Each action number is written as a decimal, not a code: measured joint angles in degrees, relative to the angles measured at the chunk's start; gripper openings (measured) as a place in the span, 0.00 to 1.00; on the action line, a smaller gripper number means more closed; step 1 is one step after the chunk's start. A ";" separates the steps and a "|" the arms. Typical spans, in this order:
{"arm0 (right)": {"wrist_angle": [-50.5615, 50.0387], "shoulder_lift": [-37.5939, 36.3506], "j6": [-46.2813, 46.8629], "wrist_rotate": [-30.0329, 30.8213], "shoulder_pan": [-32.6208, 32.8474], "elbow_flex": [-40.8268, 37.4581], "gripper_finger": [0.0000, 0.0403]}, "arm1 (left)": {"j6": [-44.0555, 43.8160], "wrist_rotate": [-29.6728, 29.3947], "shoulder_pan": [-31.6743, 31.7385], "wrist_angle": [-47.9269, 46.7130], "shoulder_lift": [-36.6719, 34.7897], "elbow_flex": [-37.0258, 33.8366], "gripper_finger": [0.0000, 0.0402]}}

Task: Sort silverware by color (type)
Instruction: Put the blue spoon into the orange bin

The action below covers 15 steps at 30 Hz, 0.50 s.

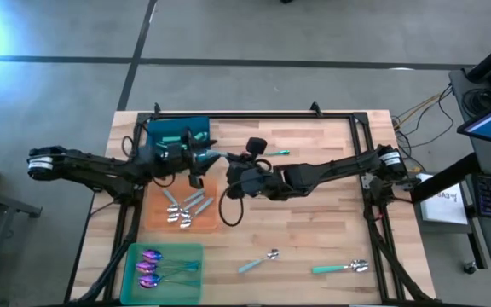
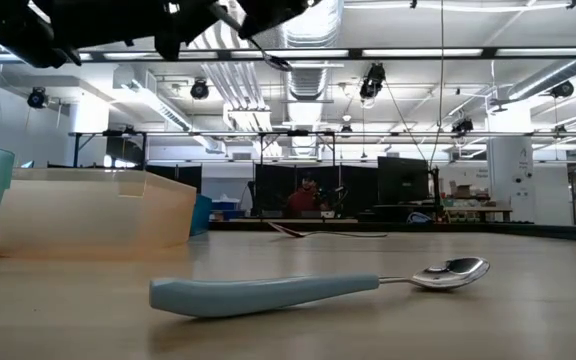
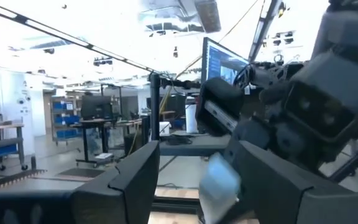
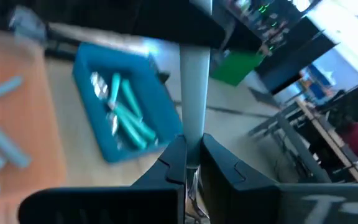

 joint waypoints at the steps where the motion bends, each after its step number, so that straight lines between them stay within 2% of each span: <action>1: 2.06 0.00 -1.17 0.25 -0.04 0.00 0.03 | 0.00 -0.02 0.00 0.03 -0.03 0.12 0.50; 5: 9.49 -0.05 -5.32 0.28 0.01 0.00 0.03 | 0.00 -0.01 0.00 0.33 -0.06 1.10 0.50; 9: 11.93 -0.11 -6.70 0.21 0.07 0.02 0.03 | 0.02 0.00 0.00 0.54 -0.08 2.30 0.49; 12: 12.01 -0.11 -5.72 0.27 0.07 0.02 0.03 | 0.02 -0.02 0.00 0.36 -0.10 2.93 0.44; 15: 14.23 -0.11 -5.70 0.38 0.04 0.02 0.03 | 0.00 -0.02 0.00 0.17 -0.10 3.13 0.35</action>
